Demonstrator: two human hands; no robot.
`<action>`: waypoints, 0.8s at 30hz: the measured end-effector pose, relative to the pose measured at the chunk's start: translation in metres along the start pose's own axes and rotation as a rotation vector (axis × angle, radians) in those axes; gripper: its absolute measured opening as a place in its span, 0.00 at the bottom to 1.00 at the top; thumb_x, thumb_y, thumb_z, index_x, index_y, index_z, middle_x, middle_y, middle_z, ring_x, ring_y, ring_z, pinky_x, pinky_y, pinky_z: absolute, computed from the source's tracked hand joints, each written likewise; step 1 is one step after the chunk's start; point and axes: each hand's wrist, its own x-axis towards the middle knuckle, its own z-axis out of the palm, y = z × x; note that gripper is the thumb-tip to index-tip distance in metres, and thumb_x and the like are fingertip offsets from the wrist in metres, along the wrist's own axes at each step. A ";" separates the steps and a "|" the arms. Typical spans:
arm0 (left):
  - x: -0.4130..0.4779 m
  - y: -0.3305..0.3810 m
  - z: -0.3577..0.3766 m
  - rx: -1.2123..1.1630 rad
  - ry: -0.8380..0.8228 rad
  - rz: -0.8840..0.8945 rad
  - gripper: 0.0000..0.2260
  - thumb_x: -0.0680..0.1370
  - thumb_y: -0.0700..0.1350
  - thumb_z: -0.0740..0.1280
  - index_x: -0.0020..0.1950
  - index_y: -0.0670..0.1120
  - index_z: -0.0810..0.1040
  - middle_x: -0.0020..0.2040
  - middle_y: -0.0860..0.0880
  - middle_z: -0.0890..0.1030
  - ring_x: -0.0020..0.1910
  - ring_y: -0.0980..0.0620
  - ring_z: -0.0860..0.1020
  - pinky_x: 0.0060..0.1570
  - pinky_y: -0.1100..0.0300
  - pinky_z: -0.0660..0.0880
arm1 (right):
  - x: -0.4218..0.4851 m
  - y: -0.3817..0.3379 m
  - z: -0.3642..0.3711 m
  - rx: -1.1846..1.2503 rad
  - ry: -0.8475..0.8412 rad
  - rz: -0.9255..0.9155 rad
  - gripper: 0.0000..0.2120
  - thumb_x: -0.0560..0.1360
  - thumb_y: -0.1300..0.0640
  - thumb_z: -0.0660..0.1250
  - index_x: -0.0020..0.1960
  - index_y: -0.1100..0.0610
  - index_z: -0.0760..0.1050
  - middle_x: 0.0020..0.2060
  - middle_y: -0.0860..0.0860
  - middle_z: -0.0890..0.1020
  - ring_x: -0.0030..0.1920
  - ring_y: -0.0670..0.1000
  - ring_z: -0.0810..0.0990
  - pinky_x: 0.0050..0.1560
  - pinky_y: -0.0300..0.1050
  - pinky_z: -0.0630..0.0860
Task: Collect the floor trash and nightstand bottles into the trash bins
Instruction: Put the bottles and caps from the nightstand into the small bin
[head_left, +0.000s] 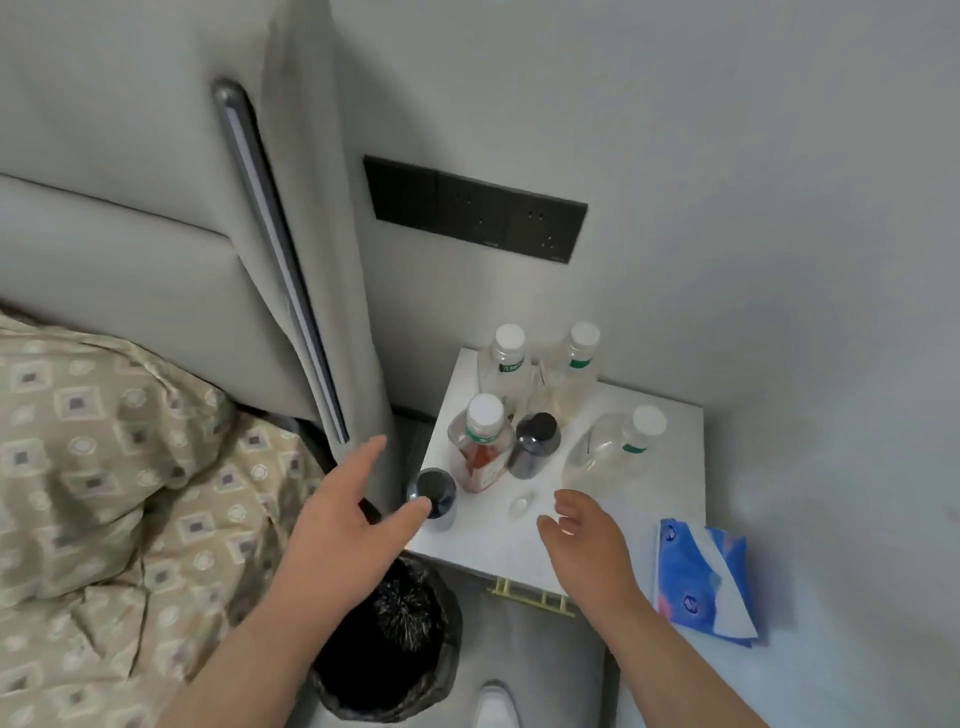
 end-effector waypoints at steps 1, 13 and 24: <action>0.014 -0.004 0.012 0.052 0.000 0.020 0.37 0.70 0.53 0.73 0.74 0.58 0.59 0.74 0.60 0.62 0.72 0.53 0.64 0.70 0.55 0.63 | 0.018 0.006 0.013 -0.028 0.012 -0.021 0.23 0.76 0.54 0.64 0.70 0.52 0.66 0.67 0.50 0.72 0.65 0.49 0.72 0.63 0.42 0.68; 0.060 -0.077 0.069 0.237 0.004 0.225 0.14 0.74 0.42 0.69 0.58 0.53 0.77 0.45 0.71 0.71 0.46 0.64 0.70 0.43 0.74 0.67 | 0.079 0.060 0.080 -0.225 0.130 -0.142 0.17 0.76 0.51 0.63 0.64 0.53 0.73 0.61 0.50 0.78 0.61 0.50 0.75 0.59 0.39 0.67; -0.001 -0.131 -0.024 0.045 0.325 -0.016 0.17 0.75 0.45 0.68 0.46 0.72 0.73 0.41 0.66 0.81 0.41 0.55 0.80 0.43 0.49 0.78 | 0.029 0.050 0.099 -0.202 -0.063 -0.292 0.06 0.77 0.52 0.63 0.52 0.49 0.76 0.42 0.41 0.79 0.43 0.41 0.77 0.44 0.29 0.69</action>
